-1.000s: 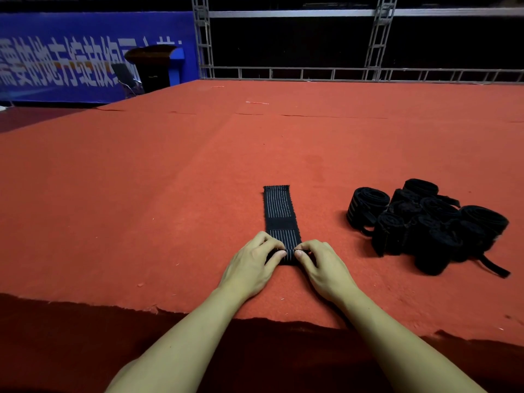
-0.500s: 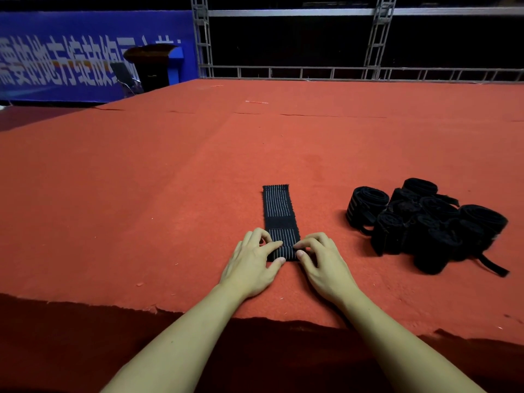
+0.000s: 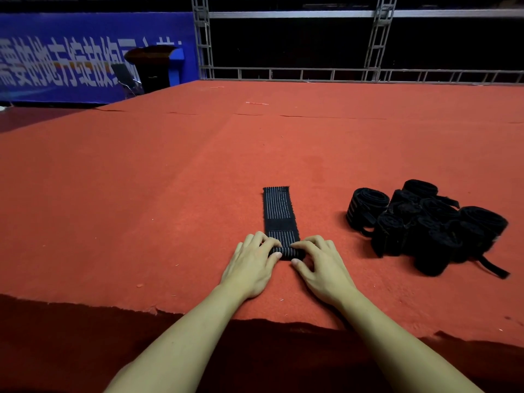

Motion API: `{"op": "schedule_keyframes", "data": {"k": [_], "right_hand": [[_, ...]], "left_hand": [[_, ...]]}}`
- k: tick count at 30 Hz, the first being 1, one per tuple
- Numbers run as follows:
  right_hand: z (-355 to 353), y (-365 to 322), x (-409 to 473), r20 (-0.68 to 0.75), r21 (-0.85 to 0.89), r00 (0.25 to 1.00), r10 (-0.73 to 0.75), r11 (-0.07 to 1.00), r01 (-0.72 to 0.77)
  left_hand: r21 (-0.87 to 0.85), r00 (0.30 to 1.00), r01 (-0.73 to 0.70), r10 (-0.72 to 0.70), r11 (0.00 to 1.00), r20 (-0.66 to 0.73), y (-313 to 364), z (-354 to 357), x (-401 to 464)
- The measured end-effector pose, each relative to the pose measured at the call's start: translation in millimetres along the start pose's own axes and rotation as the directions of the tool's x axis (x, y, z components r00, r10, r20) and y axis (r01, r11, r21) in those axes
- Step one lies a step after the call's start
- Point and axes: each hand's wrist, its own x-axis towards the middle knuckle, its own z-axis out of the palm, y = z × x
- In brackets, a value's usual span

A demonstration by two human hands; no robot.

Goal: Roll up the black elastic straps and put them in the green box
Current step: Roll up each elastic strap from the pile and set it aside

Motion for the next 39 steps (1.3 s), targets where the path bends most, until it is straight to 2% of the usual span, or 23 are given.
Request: {"op": "schedule_keyframes", "data": {"k": [9,14,20,24,29,39], "right_hand": [[-5.3,-4.5,-6.1,-0.017,0.168,1.000,-0.002,0.986,0.005],[-5.6,-4.1,-4.9,0.004,0.146,1.000,-0.014,0.989,0.013],[-0.8,-0.3,-2.2,-0.045,0.107,0.999,0.015,0.994,-0.010],[0.8,-0.3,-0.5,-0.056,0.090,0.998,0.030,0.996,-0.024],[0.3,-0.6,-3.2,-0.059,0.074,0.998,-0.019,0.997,0.023],[-0.5,-1.2,-3.2,-0.023,0.055,1.000,-0.017,0.998,0.018]], "left_hand": [[-0.065,0.995,-0.101,0.099,0.993,-0.032,1.0,-4.7,-5.8],[-0.074,0.988,-0.134,0.128,0.988,-0.086,2.9,-4.3,-7.2],[-0.117,0.965,-0.225,0.204,0.967,-0.167,2.2,-1.3,-10.4],[-0.063,0.977,-0.172,0.163,0.983,-0.137,-1.3,2.1,-8.5],[-0.056,0.993,-0.104,0.100,0.993,-0.063,-2.6,2.9,-5.3],[-0.110,0.991,-0.120,0.114,0.987,-0.066,0.1,-2.4,-6.2]]}}
